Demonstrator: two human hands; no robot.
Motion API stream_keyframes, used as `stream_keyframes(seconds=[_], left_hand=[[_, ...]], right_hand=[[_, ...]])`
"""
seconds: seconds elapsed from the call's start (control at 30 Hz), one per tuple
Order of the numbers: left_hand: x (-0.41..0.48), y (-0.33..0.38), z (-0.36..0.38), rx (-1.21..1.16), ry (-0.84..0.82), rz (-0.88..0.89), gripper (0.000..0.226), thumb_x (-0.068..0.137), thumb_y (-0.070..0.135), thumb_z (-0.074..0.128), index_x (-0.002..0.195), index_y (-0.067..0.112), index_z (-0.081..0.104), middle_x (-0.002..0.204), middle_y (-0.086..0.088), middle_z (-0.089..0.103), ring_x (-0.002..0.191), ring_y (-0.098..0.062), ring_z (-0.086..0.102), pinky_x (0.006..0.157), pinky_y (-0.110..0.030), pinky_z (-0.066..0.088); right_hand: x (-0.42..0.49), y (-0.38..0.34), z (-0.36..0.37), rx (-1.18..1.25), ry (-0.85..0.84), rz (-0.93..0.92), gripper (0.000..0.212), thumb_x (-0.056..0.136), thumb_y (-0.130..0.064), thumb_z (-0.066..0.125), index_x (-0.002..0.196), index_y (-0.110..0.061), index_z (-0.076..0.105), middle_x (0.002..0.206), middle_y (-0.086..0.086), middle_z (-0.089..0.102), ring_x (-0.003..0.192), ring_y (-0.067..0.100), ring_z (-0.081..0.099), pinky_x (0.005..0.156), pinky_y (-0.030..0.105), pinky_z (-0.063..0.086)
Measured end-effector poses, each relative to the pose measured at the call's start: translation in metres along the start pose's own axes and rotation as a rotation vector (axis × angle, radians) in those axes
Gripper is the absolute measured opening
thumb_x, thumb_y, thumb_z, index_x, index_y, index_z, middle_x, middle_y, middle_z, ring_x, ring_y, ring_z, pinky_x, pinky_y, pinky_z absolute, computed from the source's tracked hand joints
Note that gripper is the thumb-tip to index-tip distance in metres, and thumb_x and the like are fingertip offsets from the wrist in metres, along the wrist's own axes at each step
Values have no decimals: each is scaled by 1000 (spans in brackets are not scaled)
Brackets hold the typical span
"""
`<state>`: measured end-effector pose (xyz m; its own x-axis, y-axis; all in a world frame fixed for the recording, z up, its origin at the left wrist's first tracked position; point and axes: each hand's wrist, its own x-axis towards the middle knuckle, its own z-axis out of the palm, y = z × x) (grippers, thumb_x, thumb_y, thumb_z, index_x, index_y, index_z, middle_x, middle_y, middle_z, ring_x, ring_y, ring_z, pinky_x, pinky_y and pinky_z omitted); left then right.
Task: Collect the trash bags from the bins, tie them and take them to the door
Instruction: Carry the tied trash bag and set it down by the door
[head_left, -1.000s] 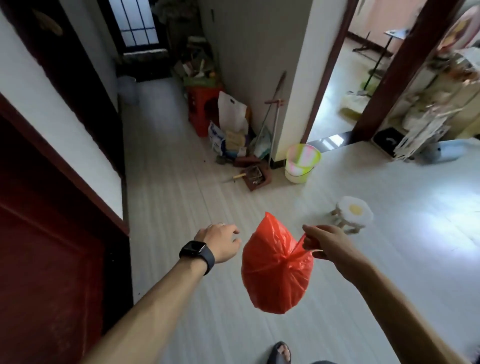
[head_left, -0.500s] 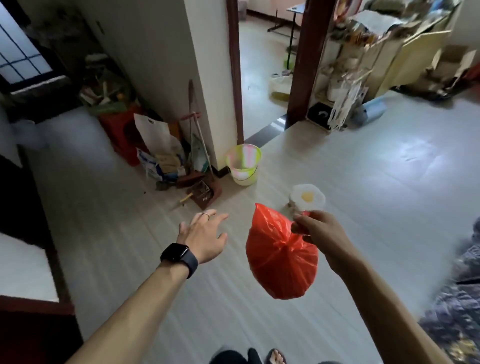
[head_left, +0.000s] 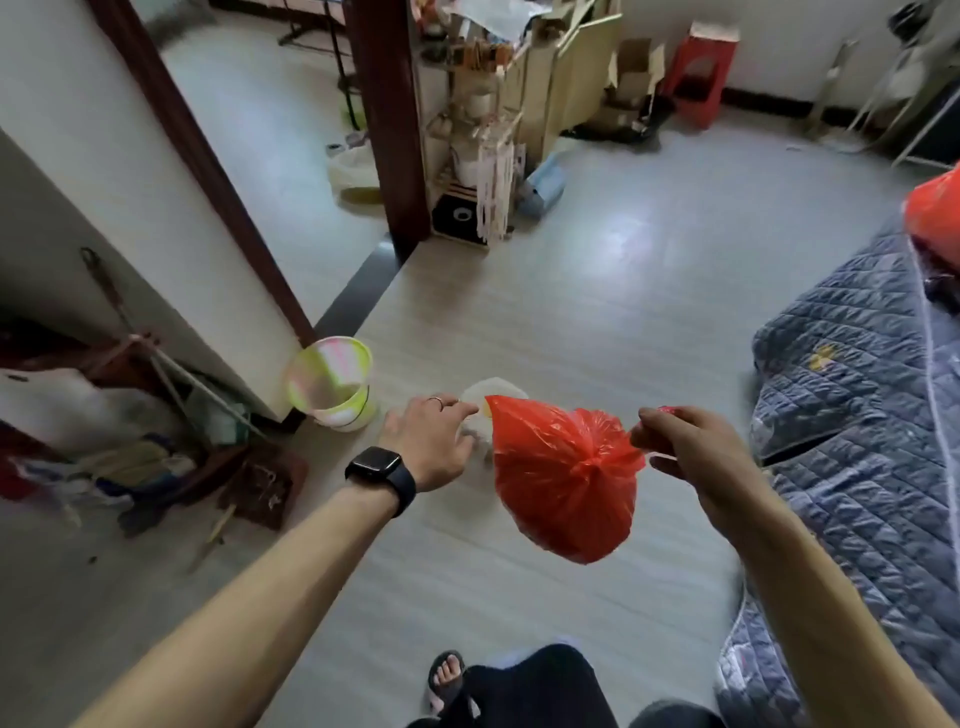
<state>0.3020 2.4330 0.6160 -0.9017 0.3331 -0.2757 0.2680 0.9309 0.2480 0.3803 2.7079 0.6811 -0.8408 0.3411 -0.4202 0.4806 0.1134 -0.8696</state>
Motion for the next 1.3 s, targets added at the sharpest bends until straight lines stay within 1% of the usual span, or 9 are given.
stream_keyframes(seconds=[0.2, 0.3, 0.47, 0.57, 0.73, 0.87, 1.03, 1.17, 1.3], left_hand=[[115, 36, -23, 34, -34, 162, 50, 88, 44, 48, 137, 36, 49, 143, 6, 51, 129, -21, 48, 102, -42, 44], [177, 60, -27, 44, -75, 178, 55, 83, 51, 41, 137, 41, 47, 143, 7, 50, 131, -20, 46, 102, -44, 44], [283, 99, -41, 100, -64, 202, 50, 91, 44, 49, 141, 36, 45, 145, 5, 50, 131, -20, 47, 102, -38, 44], [352, 126, -54, 118, -96, 183, 50, 92, 42, 50, 141, 35, 45, 146, 4, 49, 132, -19, 45, 103, -35, 42], [453, 169, -77, 120, -115, 204, 52, 94, 43, 47, 145, 36, 40, 146, 1, 47, 131, -22, 46, 101, -35, 41], [550, 207, -95, 123, -113, 221, 53, 94, 44, 48, 145, 35, 40, 146, 1, 48, 132, -22, 46, 101, -36, 41], [678, 249, -108, 172, -143, 276, 53, 94, 44, 46, 145, 36, 38, 147, 2, 47, 130, -23, 47, 101, -40, 44], [785, 292, -125, 162, -204, 319, 53, 94, 45, 46, 146, 37, 37, 148, 1, 46, 130, -25, 48, 102, -41, 44], [906, 365, -154, 173, -209, 380, 53, 93, 45, 47, 145, 37, 39, 147, 1, 47, 128, -25, 49, 102, -40, 44]], right_hand=[[68, -22, -40, 108, 127, 35, 17, 94, -21, 62, 88, -8, 70, 91, 9, 75, 85, 19, 69, 81, 36, 49], [117, -28, -63, 152, 157, 67, 17, 94, -20, 62, 85, -9, 70, 91, 10, 75, 86, 20, 68, 81, 36, 49], [211, -39, -107, 193, 176, 123, 18, 94, -20, 62, 94, -4, 71, 95, 11, 75, 89, 21, 69, 87, 39, 49], [273, -52, -142, 197, 179, 164, 23, 95, -21, 62, 99, -1, 70, 95, 10, 75, 91, 21, 68, 85, 37, 48], [366, -91, -192, 249, 229, 179, 19, 96, -24, 60, 88, -9, 68, 91, 7, 71, 91, 20, 64, 82, 37, 46], [452, -124, -233, 290, 256, 147, 17, 97, -22, 59, 85, -12, 66, 91, 6, 70, 87, 17, 64, 71, 31, 46], [565, -155, -281, 332, 309, 146, 19, 95, -25, 60, 81, -14, 66, 88, 6, 70, 89, 18, 64, 71, 33, 44], [651, -183, -320, 427, 384, 205, 20, 95, -26, 59, 80, -15, 64, 82, 5, 70, 85, 19, 65, 69, 31, 46], [743, -225, -373, 475, 436, 206, 20, 95, -25, 58, 79, -15, 64, 83, 6, 69, 87, 20, 64, 70, 33, 44]])
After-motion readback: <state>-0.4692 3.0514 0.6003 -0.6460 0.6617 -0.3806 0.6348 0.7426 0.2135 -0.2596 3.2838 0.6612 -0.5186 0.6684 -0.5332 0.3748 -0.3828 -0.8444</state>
